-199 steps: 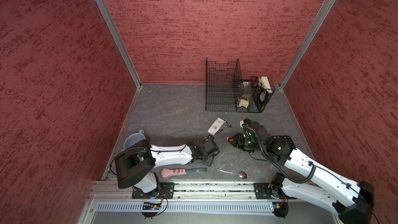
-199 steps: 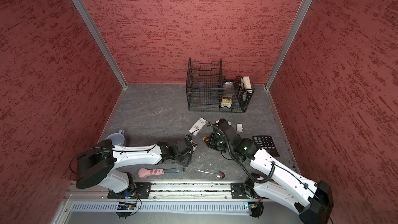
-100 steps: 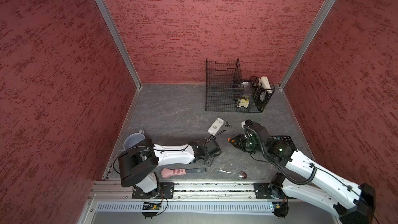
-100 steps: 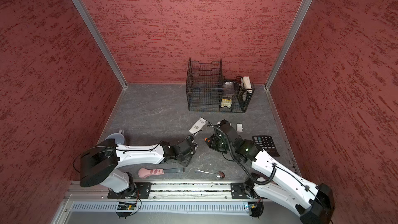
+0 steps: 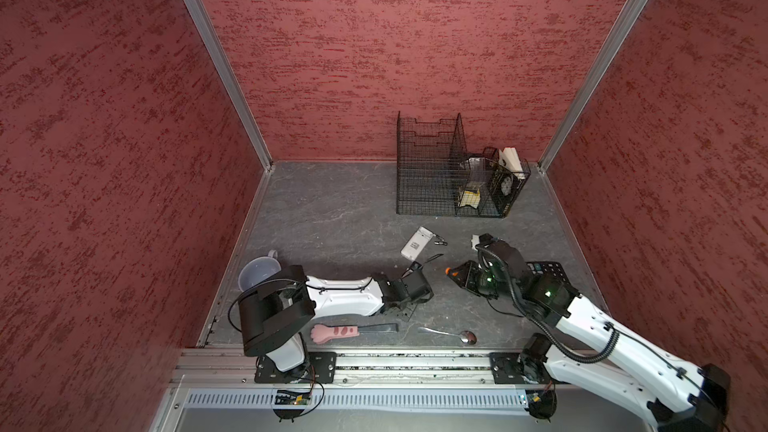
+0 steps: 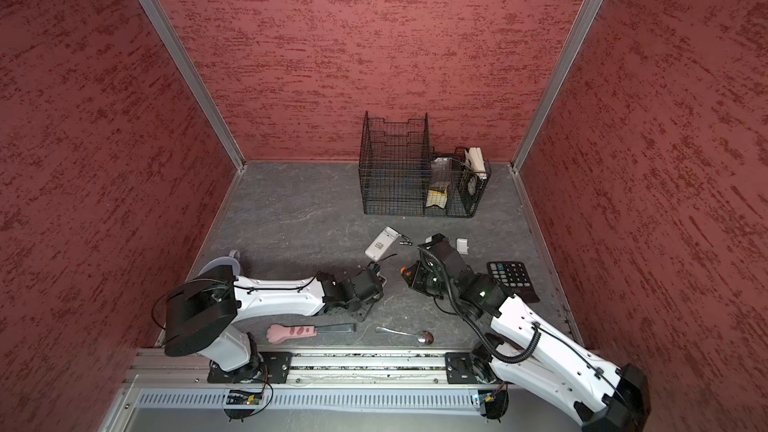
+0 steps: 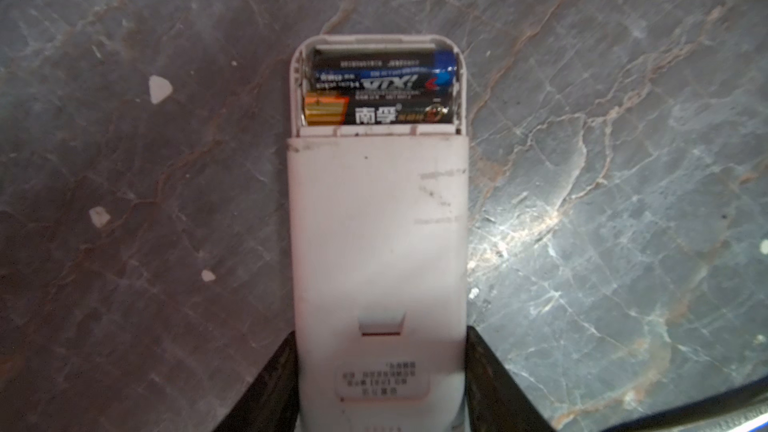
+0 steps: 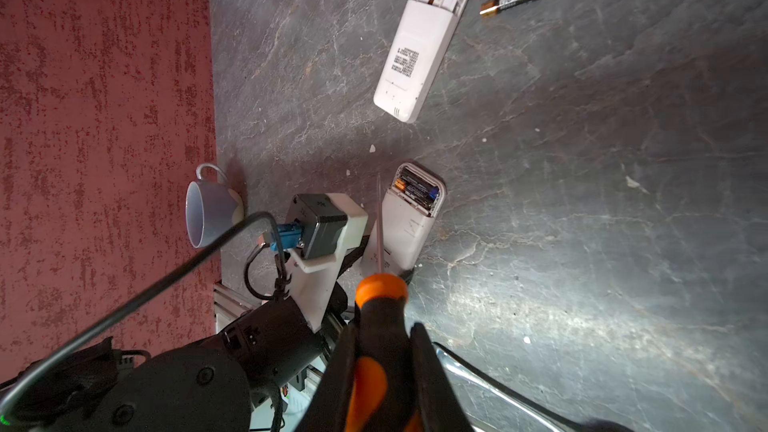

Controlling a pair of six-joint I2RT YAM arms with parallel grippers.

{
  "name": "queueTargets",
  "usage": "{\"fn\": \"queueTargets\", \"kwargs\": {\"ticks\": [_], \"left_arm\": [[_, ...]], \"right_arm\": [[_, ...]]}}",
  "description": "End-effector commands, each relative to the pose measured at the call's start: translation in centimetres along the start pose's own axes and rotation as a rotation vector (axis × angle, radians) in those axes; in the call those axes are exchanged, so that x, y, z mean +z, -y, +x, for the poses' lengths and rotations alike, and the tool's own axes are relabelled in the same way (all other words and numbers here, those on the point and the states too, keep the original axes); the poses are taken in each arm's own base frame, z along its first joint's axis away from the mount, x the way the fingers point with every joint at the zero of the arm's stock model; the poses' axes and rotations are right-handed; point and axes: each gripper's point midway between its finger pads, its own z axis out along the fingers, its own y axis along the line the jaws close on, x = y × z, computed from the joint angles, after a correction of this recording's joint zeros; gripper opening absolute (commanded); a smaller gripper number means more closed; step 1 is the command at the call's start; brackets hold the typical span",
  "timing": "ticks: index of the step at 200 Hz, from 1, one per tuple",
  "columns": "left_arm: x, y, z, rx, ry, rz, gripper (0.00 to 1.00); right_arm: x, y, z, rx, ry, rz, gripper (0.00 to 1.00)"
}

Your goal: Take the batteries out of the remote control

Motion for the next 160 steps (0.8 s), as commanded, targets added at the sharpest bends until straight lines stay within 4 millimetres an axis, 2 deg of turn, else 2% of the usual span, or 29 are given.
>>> {"fn": "queueTargets", "kwargs": {"ticks": [1,29,70,110,160], "left_arm": [[1.1,2.4,0.5,0.066,-0.027,0.079,0.52],[1.3,3.2,-0.2,0.071,-0.021,0.103,0.52],[1.4,4.2,-0.9,0.066,-0.009,0.13,0.51],[1.6,4.7,-1.0,0.067,-0.008,0.145,0.5],[1.8,4.9,-0.5,0.068,-0.022,0.16,0.47]], "right_arm": [[-0.3,2.2,0.0,0.039,0.022,0.07,0.0],[-0.2,3.7,0.5,0.061,0.017,0.096,0.0],[0.3,4.7,1.2,0.106,0.002,0.093,0.0],[1.2,5.2,1.5,0.133,-0.006,0.089,0.0],[2.9,4.9,1.7,0.147,-0.034,0.064,0.0]]}}
